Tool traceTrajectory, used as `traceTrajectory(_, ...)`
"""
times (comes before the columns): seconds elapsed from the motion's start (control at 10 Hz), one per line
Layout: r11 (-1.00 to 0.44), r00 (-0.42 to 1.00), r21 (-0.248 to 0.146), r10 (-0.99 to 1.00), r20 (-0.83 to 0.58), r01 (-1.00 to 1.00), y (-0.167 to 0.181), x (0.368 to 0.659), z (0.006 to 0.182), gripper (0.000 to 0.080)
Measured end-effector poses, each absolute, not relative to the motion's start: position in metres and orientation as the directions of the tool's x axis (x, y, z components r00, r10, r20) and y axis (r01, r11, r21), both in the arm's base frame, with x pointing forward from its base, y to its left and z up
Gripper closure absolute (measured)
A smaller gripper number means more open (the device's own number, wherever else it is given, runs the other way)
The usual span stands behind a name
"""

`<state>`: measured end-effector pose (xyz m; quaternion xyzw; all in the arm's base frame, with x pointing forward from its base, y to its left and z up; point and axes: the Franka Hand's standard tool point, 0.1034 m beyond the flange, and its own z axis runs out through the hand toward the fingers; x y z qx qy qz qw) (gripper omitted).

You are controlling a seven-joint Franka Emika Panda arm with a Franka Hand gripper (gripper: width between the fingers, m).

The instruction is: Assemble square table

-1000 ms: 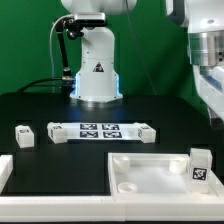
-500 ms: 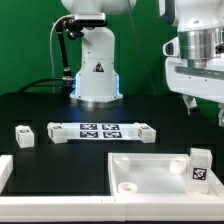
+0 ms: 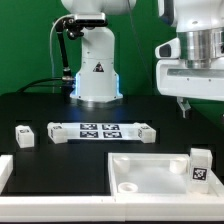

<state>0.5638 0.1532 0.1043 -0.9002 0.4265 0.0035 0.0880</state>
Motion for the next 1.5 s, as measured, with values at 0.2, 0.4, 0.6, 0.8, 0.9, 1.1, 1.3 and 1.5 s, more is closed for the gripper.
traceTrajectory(0.2, -0.791, 0.804, -0.165, -0.594, -0.029, -0.59, 0.163, 0.515, 0.09, 0.0151)
traceTrajectory(0.4, -0.916, 0.924, -0.124, -0.383, -0.018, -0.382, 0.155, 0.475, 0.072, 0.0151)
traceTrajectory(0.6, -0.949, 0.957, -0.13, -0.291, 0.008, -0.288, 0.154, 0.483, 0.076, 0.0151)
traceTrajectory(0.8, -0.977, 0.984, -0.127, -0.174, 0.023, -0.17, 0.153, 0.483, 0.076, 0.0151)
traceTrajectory(0.9, -0.992, 0.998, -0.114, -0.055, 0.03, -0.051, 0.15, 0.479, 0.073, 0.0151)
traceTrajectory(1.1, -0.989, 0.99, -0.086, 0.127, -0.053, 0.122, 0.131, 0.447, 0.059, 0.0151)
traceTrajectory(1.3, -0.985, 0.977, -0.075, 0.165, -0.134, 0.156, 0.108, 0.435, 0.05, 0.0151)
traceTrajectory(1.5, -0.986, 0.976, -0.075, 0.162, -0.145, 0.152, 0.109, 0.435, 0.05, 0.0151)
